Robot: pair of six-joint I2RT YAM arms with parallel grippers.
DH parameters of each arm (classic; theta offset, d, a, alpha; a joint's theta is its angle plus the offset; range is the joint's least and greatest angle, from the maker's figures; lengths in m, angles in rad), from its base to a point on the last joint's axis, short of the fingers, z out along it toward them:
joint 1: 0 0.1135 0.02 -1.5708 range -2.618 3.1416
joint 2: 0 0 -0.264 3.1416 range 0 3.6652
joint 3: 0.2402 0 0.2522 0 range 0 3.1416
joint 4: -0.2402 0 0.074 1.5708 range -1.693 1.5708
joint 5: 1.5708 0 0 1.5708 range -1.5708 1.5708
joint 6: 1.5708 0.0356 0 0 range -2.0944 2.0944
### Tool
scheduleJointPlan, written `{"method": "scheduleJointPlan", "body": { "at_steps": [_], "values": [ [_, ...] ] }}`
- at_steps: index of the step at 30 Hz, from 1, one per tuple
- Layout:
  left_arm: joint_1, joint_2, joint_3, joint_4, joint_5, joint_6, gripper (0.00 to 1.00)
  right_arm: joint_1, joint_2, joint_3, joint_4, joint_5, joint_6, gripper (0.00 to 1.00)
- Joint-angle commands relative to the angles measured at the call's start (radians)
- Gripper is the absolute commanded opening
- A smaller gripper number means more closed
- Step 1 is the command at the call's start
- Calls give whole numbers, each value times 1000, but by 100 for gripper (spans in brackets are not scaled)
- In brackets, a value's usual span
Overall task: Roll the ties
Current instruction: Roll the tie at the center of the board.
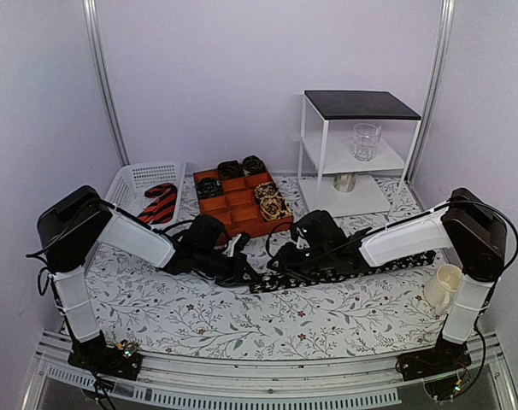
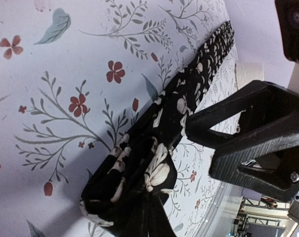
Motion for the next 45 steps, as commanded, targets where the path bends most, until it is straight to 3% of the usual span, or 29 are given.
{"method": "scheduleJointPlan", "body": {
  "at_steps": [1, 18, 31, 39, 45],
  "values": [
    [-15, 20, 18, 11, 9, 25, 0, 0, 61, 50, -30, -31, -8, 36],
    [-16, 29, 19, -19, -37, 43, 0, 6, 169, 108, -99, -38, -35, 15],
    [0, -173, -11, -310, -189, 105, 0, 96, 228, 208, -153, 38, -23, 12],
    [-15, -199, -95, -146, -69, 57, 0, 95, 236, 221, -154, 48, -16, 12],
    [-18, -156, -127, -107, -67, 54, 0, 96, 212, 220, -155, 55, -21, 13]
  ]
}}
